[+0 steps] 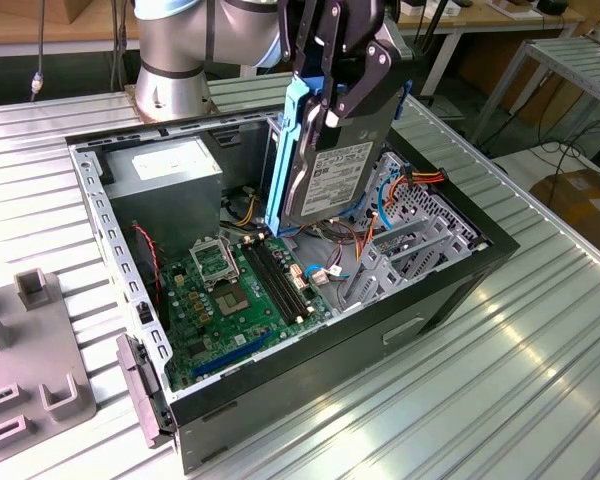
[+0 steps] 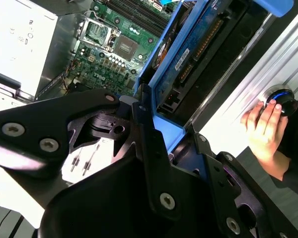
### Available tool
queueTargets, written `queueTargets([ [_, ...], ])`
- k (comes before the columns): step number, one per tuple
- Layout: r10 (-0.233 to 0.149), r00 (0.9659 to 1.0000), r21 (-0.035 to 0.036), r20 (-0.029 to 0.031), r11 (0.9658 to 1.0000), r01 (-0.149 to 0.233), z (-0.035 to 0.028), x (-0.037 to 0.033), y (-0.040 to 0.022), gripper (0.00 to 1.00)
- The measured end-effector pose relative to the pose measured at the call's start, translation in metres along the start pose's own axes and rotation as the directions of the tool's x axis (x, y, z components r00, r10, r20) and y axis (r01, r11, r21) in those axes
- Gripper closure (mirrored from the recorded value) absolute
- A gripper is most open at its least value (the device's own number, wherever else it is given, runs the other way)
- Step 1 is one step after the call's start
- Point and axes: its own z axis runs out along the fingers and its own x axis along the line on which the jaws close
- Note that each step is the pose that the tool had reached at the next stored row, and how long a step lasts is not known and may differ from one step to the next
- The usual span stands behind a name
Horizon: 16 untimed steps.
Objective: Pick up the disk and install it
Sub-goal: 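Insert the disk into the insertion slot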
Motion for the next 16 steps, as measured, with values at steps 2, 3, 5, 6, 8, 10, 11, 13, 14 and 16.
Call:
queueTargets([
  [2, 0.000, 1.0000, -0.0001, -0.0002, 1.0000, 0.000, 0.0000, 0.0001, -0.0010, 0.63],
  [3, 0.000, 1.0000, -0.0001, -0.0002, 1.0000, 0.000, 0.0000, 0.0002, -0.0015, 0.63],
  [5, 0.000, 1.0000, -0.0001, -0.0002, 1.0000, 0.000, 0.0001, 0.0003, -0.0028, 0.63],
  [6, 0.000, 1.0000, -0.0001, -0.0001, 1.0000, 0.000, 0.0002, 0.0004, -0.0034, 0.63],
  [8, 0.000, 1.0000, 0.0000, 0.0000, 1.0000, 0.000, 0.0003, 0.0006, -0.0047, 0.63],
  [10, 0.000, 1.0000, -0.0001, 0.0000, 1.0000, 0.000, 0.0004, 0.0017, -0.0052, 0.63],
  [11, 0.000, 1.0000, -0.0001, -0.0002, 1.0000, 0.000, 0.0005, 0.0029, -0.0053, 0.63],
  [13, 0.000, 1.0000, 0.0000, -0.0001, 1.0000, 0.000, 0.0007, 0.0044, -0.0056, 0.63],
  [14, 0.000, 1.0000, 0.0000, 0.0000, 1.0000, 0.000, 0.0008, 0.0053, -0.0058, 0.63],
  [16, 0.000, 1.0000, -0.0001, 0.0005, 1.0000, 0.000, 0.0011, 0.0077, -0.0064, 0.63],
])
